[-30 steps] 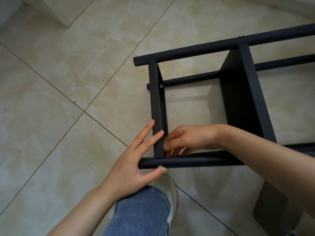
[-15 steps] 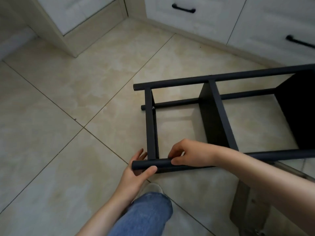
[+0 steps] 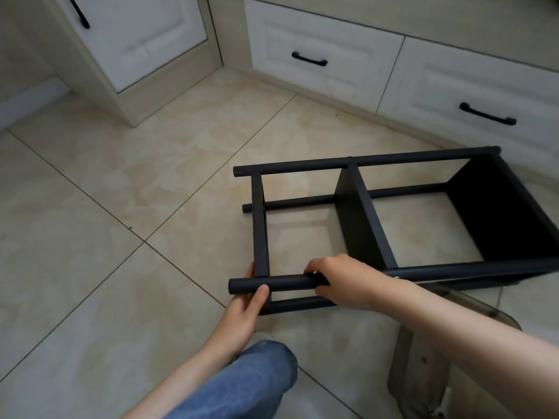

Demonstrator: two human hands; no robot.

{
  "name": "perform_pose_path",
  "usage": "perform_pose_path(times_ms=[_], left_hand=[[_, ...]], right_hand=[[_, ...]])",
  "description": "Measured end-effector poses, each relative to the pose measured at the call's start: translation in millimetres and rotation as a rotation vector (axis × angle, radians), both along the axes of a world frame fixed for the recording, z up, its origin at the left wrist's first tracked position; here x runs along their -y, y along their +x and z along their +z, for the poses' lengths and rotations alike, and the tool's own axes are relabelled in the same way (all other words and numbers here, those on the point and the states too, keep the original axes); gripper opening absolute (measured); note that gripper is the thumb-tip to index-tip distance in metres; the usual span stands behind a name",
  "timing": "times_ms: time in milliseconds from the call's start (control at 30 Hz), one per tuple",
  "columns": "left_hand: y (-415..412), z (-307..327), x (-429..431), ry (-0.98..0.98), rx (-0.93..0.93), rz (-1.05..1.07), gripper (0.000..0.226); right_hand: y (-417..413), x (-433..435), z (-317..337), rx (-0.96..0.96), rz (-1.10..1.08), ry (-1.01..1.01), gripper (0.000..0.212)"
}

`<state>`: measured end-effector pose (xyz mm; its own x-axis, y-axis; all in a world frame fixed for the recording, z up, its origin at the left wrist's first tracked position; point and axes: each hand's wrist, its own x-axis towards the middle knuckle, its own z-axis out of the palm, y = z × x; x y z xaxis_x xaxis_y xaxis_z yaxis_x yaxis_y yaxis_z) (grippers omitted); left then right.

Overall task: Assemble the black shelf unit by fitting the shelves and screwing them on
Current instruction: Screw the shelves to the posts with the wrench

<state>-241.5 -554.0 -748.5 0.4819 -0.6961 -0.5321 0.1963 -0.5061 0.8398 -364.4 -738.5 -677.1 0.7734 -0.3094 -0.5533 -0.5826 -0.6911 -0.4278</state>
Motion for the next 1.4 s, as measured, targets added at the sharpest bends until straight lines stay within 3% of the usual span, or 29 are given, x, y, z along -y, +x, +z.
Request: perform_pose_path(times_ms=[133, 233, 367, 500, 667, 933, 1033, 1267, 1400], left_hand=[[4, 0, -1, 0.052, 0.030, 0.000, 0.090], [3, 3, -2, 0.068, 0.025, -0.007, 0.072], [7, 12, 5, 0.041, 0.024, 0.027, 0.082], [15, 36, 19, 0.010, 0.045, 0.038, 0.062], [28, 80, 39, -0.043, 0.095, -0.055, 0.040], [51, 184, 106, -0.190, 0.180, -0.089, 0.057], [61, 223, 128, -0.217, 0.256, -0.075, 0.048], [72, 308, 167, -0.316, 0.407, -0.045, 0.051], [72, 347, 175, -0.400, 0.414, 0.065, 0.036]], right_hand=[[-4, 0, 6, 0.005, 0.021, -0.021, 0.033], [-6, 0, 8, 0.000, 0.031, -0.035, 0.032], [-7, 2, 14, 0.012, 0.035, -0.076, 0.030], [-6, 8, 26, -0.061, 0.002, -0.284, 0.027], [-10, 13, 58, -0.132, -0.100, -0.398, 0.047], [-10, 48, 115, 0.214, -0.312, -0.365, 0.020], [-2, 60, 134, 0.326, -0.361, -0.364, 0.022], [21, 89, 186, 0.510, -0.415, -0.273, 0.024], [32, 93, 204, 0.614, -0.436, -0.227, 0.024]])
